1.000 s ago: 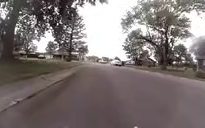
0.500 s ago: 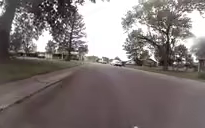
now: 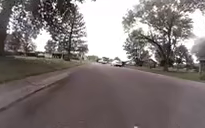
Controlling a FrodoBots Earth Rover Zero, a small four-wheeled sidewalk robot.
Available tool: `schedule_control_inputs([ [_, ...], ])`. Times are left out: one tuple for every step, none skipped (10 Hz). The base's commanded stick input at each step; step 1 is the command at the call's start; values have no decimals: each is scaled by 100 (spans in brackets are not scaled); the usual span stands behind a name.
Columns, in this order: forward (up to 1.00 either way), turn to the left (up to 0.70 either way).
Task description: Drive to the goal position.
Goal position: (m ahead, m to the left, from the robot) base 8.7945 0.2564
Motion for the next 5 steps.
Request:
schedule_control_inputs([
  [70, 0],
  [70, 0],
  [70, 0],
  [70, 0],
  [70, 0],
])
